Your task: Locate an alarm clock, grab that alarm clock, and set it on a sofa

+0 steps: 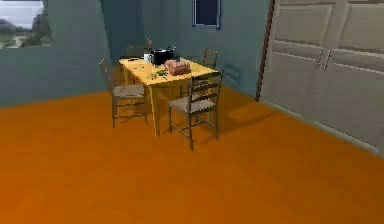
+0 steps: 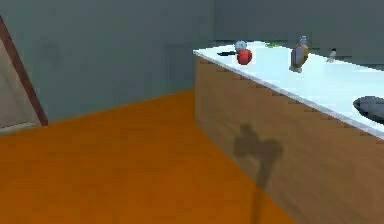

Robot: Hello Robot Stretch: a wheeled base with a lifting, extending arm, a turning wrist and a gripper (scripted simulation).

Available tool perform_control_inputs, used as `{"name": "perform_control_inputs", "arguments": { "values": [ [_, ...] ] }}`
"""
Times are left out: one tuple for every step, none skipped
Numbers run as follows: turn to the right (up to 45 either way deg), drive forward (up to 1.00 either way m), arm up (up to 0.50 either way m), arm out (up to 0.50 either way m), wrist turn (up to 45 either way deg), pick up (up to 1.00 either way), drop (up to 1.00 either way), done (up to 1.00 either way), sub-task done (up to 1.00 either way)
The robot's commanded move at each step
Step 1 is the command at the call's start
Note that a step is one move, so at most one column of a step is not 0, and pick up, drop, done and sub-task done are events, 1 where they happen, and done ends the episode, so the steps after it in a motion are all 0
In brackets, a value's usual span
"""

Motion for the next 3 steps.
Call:
{"name": "perform_control_inputs", "arguments": {
  "values": [
    [-45.0,0.00,0.00,0.00,0.0,0.00,0.00,0.00,0.00],
    [-45.0,0.00,0.00,0.00,0.0,0.00,0.00,0.00,0.00],
    [-36.0,0.00,0.00,0.00,0.0,0.00,0.00,0.00,0.00]
  ]
}}
